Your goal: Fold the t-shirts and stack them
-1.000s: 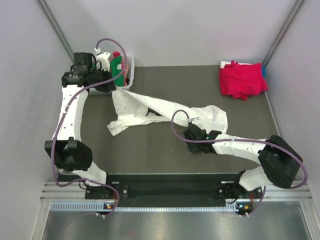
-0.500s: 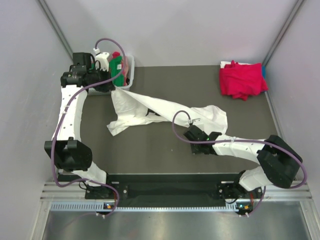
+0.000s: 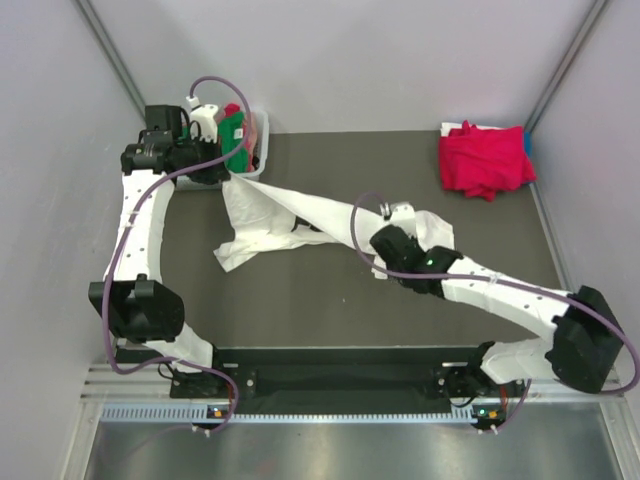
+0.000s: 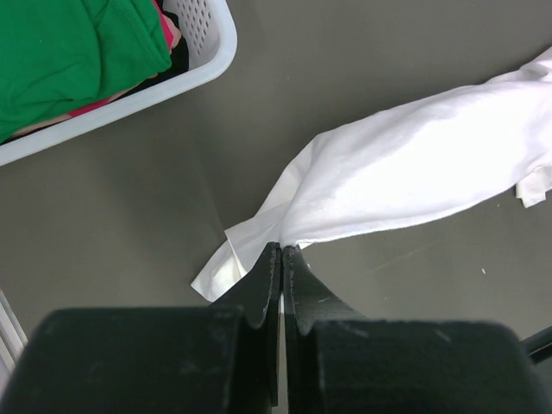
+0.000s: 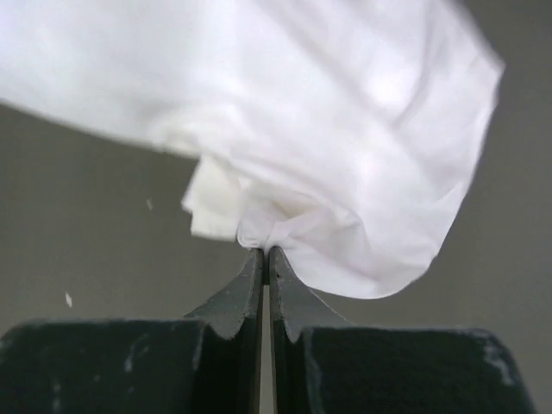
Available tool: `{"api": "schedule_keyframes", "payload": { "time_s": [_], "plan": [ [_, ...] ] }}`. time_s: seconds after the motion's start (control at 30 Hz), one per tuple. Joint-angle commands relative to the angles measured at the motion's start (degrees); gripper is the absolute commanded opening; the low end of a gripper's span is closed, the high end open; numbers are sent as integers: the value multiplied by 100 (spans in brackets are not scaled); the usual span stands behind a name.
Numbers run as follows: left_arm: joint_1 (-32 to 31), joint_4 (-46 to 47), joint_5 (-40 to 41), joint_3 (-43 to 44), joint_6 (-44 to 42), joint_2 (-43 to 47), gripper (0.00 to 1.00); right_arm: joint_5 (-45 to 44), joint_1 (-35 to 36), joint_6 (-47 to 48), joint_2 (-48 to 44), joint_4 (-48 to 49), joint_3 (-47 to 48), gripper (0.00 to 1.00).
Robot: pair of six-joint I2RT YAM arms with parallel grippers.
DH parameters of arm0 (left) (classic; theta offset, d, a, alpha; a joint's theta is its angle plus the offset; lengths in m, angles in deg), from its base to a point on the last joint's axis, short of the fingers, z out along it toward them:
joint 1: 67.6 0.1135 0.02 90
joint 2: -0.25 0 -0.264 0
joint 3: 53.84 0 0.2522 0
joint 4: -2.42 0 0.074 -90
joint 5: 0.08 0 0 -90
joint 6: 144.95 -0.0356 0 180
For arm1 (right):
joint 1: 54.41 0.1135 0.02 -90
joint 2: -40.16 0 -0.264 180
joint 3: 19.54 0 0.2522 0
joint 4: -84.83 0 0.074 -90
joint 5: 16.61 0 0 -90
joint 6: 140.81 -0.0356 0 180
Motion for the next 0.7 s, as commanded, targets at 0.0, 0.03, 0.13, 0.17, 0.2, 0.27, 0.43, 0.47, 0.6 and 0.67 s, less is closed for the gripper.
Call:
{"api": "schedule_keyframes", "payload": {
  "time_s": [0.0, 0.03, 0.13, 0.17, 0.2, 0.27, 0.43, 0.47, 0.6, 0.67],
  "plan": [
    [42, 36, -88, 188, 75, 275, 0, -1548, -48, 1024, -710, 128, 1121, 0],
    [51, 45, -105, 241, 118, 302, 0, -1645, -48, 1147, -824, 242, 1175, 0],
    [225, 167, -193, 285, 285, 574, 0, -2146, 49, 1621, -1412, 697, 1211, 0],
    [287, 203, -272, 355, 338, 653, 0, -2478, 171, 1988, -1762, 865, 1176, 0],
    [340, 246, -299, 408, 399, 793, 0, -2664, 259, 2244, -1931, 1110, 1080, 0],
    [490, 195, -360, 775, 558, 882, 0, -3323, 609, 3259, -2450, 2064, 965, 0],
    [718, 455, -142, 1103, 962, 1452, 0, -4343, 1498, 5644, -3267, 4500, 772, 0],
    [719, 606, -45, 972, 980, 1854, 0, -4423, 1839, 6509, -3338, 5323, 728, 0],
    [719, 836, 342, 960, 1138, 2525, 0, -4626, 2666, 8202, -3305, 6806, 955, 0],
    [727, 652, 430, 1163, 1130, 2648, 0, -4547, 3150, 9292, -3120, 7455, 1322, 0]
  ]
}}
